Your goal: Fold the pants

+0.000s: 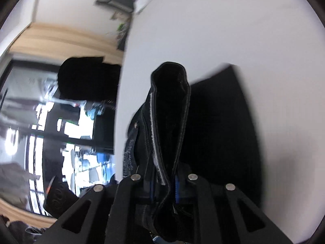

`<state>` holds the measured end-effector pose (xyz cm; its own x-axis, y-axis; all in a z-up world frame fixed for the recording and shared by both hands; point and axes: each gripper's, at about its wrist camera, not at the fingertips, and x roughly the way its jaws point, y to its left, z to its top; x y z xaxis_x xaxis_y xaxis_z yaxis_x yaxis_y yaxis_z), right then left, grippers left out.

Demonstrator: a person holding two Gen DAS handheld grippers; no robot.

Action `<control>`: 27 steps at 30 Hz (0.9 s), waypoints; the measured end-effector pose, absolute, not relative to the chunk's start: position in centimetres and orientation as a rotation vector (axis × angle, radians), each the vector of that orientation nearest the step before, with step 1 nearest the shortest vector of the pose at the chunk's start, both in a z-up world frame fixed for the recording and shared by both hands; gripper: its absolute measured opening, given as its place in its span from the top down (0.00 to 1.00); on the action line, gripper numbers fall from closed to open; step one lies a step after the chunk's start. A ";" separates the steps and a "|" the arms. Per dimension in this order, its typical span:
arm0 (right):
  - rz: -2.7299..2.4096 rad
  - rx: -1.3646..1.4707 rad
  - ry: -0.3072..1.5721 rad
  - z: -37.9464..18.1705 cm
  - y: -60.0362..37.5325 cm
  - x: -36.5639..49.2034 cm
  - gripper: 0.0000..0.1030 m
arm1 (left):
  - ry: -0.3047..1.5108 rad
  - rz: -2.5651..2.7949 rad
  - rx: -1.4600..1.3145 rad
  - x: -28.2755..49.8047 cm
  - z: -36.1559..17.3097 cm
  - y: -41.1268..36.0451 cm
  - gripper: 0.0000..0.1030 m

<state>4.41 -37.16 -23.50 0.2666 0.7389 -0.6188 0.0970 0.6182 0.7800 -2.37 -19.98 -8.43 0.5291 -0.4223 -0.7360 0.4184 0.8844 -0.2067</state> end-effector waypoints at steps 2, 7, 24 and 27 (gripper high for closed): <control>0.484 0.865 1.280 -25.9 -38.4 4.1 0.86 | 0.885 -0.510 0.019 -2.0 -8.6 -21.0 0.98; 0.473 0.833 1.219 -24.1 -38.6 3.5 0.86 | 0.927 -0.501 0.000 -0.4 -9.4 -22.4 0.98; 0.504 0.873 1.201 -25.3 -42.2 3.1 0.64 | 1.065 -0.566 -0.082 3.5 -14.4 -23.6 0.98; 0.410 0.831 1.111 -21.8 -43.5 1.9 0.43 | 1.014 -0.535 -0.092 3.8 -13.0 -23.0 0.98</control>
<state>1.92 -43.47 -21.81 0.4126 0.6680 -0.6193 0.1056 0.6402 0.7609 3.76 -23.01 -13.04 0.4124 -0.4660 -0.7828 0.3826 0.8684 -0.3154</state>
